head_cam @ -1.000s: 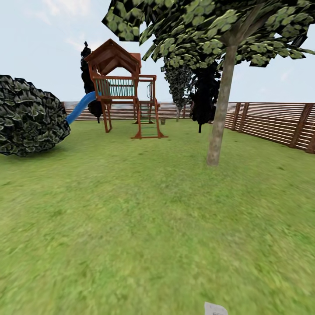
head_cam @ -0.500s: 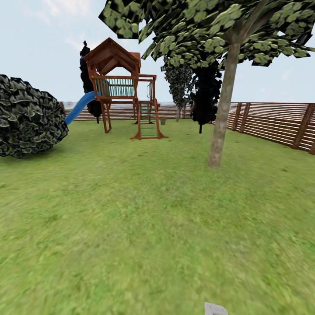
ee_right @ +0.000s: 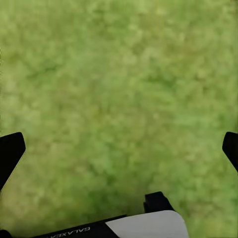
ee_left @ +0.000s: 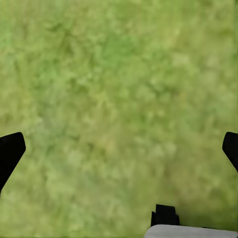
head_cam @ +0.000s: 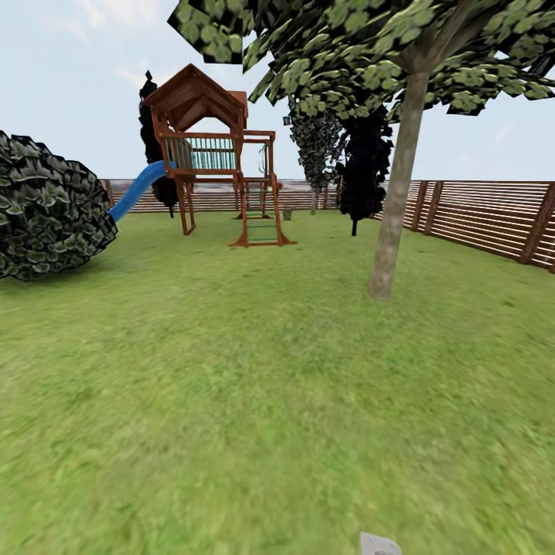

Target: Take the three Easter eggs out of the wicker basket on the lawn in the garden, then place them on the lawn next to a single tree (choose any tree) so that all three eggs are next to the same tree and none are left in the basket.

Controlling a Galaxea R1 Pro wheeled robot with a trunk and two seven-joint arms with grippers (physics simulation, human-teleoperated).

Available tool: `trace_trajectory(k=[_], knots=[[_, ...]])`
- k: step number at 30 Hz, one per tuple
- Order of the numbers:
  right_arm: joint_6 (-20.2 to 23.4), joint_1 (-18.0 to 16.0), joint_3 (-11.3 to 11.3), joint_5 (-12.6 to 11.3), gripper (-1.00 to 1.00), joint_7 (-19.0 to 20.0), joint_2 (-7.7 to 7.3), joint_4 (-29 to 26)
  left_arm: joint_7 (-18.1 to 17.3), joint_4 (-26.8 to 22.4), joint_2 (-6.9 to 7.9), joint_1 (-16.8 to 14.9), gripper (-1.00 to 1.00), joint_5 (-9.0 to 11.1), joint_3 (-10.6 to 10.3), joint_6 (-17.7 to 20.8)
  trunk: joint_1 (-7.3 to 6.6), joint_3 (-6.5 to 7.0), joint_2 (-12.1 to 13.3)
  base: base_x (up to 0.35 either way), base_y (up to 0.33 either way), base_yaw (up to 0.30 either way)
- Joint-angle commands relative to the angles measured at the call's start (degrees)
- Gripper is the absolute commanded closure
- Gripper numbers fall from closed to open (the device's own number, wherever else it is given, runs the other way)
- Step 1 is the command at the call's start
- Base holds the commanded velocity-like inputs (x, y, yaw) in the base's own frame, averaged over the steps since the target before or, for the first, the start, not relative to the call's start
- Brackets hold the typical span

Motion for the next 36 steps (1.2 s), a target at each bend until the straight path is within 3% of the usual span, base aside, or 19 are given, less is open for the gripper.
trace_trajectory(k=[1,36], knots=[[0.27,-0.01,-0.04,-0.32,-1.0,-0.22,0.02,-0.13,0.19,0.05,0.0,-0.04,-1.0,-0.04,-0.1,-0.18,0.03,-0.08,-0.05,0.255,0.0,0.0],[0.26,-0.01,-0.04,-0.32,-1.0,-0.23,0.02,-0.12,0.19,0.05,-0.08,-0.04,-1.0,-0.04,-0.11,-0.18,0.03,-0.08,-0.05,0.244,0.0,0.0]])
